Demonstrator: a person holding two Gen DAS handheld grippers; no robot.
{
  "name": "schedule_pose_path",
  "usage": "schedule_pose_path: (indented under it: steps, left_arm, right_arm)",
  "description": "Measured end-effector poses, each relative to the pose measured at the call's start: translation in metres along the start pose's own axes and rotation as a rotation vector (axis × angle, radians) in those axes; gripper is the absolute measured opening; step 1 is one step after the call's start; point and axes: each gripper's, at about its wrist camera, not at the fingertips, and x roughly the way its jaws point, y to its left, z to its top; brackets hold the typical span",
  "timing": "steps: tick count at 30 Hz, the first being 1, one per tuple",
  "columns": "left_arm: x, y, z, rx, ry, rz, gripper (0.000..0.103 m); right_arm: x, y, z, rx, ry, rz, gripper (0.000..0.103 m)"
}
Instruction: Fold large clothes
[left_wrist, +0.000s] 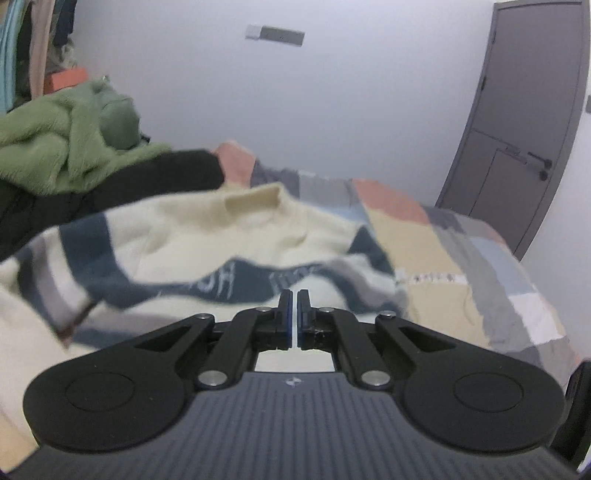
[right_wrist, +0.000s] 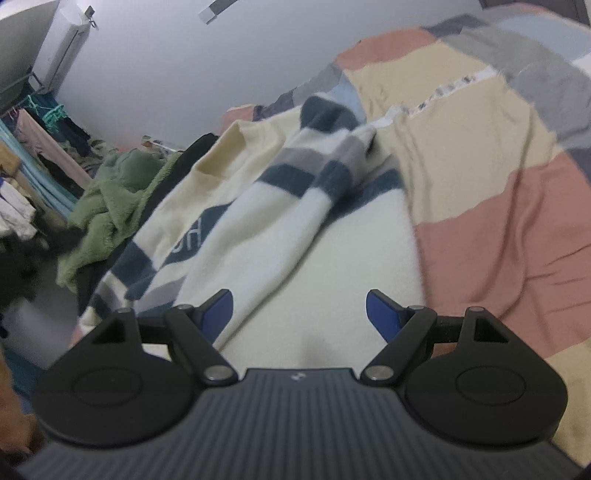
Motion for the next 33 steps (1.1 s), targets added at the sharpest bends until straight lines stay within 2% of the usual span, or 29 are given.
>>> schedule_pose_path:
  steps: [3,7,12,17,19,22,26,28,32,33]
  left_arm:
    - [-0.009,0.024,-0.016,-0.002,0.021,0.035,0.003]
    - [-0.02,0.077,-0.022,-0.072,0.059,0.099,0.004]
    - [-0.036,0.144,-0.026,-0.168,0.071,0.164,0.004]
    - [-0.041,0.185,-0.04,-0.25,0.059,0.167,0.01]
    - [-0.036,0.195,-0.047,-0.272,0.062,0.157,0.01]
    - [-0.023,0.207,-0.054,-0.323,0.087,0.122,0.01]
    - [-0.013,0.221,-0.052,-0.361,0.069,0.096,0.01]
    - [-0.009,0.231,-0.05,-0.384,0.043,0.079,0.01]
    - [-0.009,0.257,-0.049,-0.441,-0.037,0.053,0.01]
    - [-0.01,0.261,-0.049,-0.441,-0.051,0.055,0.01]
  right_arm:
    - [0.006,0.002,-0.003,-0.014,0.031,0.011,0.081]
    - [0.006,0.005,-0.006,-0.013,0.045,0.041,0.083]
    - [0.015,0.031,-0.019,-0.075,0.108,0.218,0.083]
    - [0.033,0.076,-0.041,-0.14,0.199,0.429,0.082]
    - [0.046,0.1,-0.051,-0.207,0.224,0.45,0.082]
    - [0.069,0.127,-0.059,-0.225,0.266,0.488,0.082]
    - [0.098,0.166,-0.067,-0.299,0.283,0.503,0.082]
    - [0.113,0.182,-0.07,-0.339,0.291,0.493,0.074]
    - [0.141,0.206,-0.076,-0.392,0.315,0.485,0.073]
    - [0.148,0.213,-0.078,-0.41,0.32,0.481,0.068]
